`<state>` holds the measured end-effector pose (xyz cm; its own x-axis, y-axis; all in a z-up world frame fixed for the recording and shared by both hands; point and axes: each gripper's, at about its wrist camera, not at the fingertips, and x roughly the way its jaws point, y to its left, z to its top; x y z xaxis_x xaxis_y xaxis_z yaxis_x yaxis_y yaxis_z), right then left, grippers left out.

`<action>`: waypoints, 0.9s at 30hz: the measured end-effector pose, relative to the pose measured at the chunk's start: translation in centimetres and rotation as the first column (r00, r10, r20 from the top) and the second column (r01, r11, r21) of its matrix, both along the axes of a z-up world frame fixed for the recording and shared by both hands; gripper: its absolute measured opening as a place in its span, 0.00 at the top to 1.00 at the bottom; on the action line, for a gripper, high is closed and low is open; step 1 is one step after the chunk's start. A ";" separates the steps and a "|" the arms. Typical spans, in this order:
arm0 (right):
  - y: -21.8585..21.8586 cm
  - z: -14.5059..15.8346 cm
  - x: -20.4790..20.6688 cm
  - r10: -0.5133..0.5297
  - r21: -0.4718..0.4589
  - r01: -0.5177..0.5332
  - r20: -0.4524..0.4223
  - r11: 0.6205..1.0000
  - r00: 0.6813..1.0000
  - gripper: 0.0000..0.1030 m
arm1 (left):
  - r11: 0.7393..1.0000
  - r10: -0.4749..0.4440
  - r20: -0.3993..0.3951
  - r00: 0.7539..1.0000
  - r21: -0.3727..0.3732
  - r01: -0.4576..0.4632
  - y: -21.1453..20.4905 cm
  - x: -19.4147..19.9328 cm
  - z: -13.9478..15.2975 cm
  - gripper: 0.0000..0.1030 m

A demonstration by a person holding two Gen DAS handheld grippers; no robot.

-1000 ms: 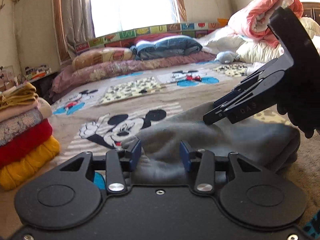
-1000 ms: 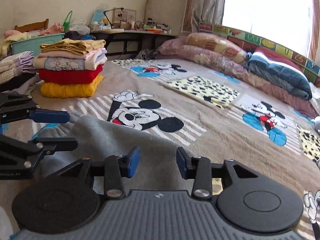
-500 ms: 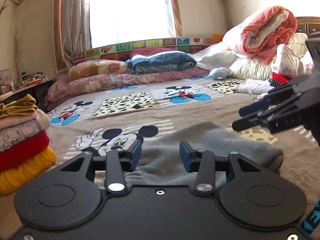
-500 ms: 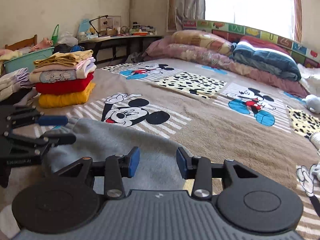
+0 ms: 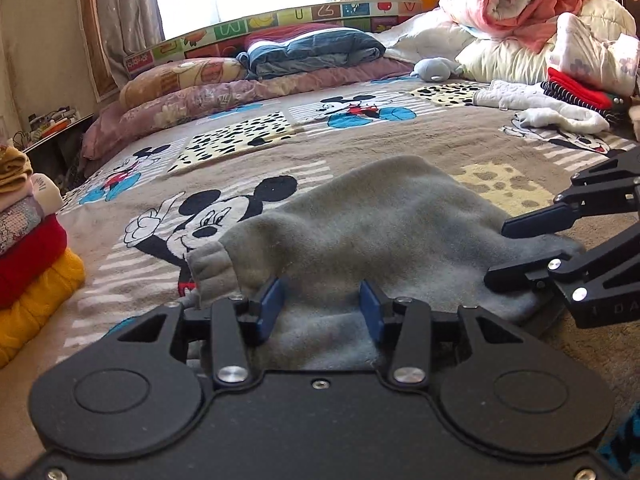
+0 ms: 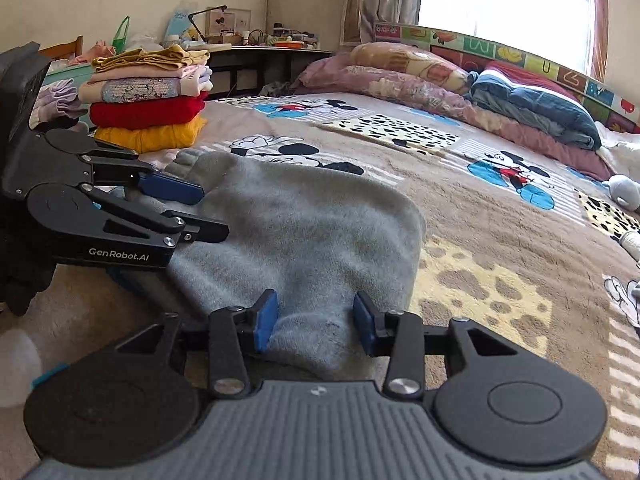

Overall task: Fold clothes
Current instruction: 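Grasp the folded sweatpants with the left gripper while the right gripper grasps the other end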

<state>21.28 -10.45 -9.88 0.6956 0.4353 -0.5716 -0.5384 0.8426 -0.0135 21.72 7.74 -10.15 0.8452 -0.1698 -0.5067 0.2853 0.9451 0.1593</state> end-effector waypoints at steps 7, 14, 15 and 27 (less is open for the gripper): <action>-4.4 2.0 -1.2 -0.160 0.308 0.182 -0.095 0.934 0.983 0.39 | 0.885 0.176 0.036 0.984 -0.443 -0.143 8.3 -3.1 4.0 0.34; -9.2 -1.1 0.6 -0.261 0.562 0.438 -0.369 0.701 0.892 0.33 | 0.547 0.203 -0.297 0.933 -0.756 -0.359 15.3 -3.0 0.2 0.24; -9.4 -1.6 0.7 -0.259 0.580 0.455 -0.391 0.676 0.883 0.31 | 0.525 0.184 -0.316 0.931 -0.769 -0.364 15.3 -2.9 -0.2 0.24; -7.9 -5.2 3.2 -0.237 0.594 0.515 -0.484 0.618 0.842 0.26 | 0.607 0.139 -0.403 0.905 -0.687 -0.399 10.5 0.7 -1.8 0.13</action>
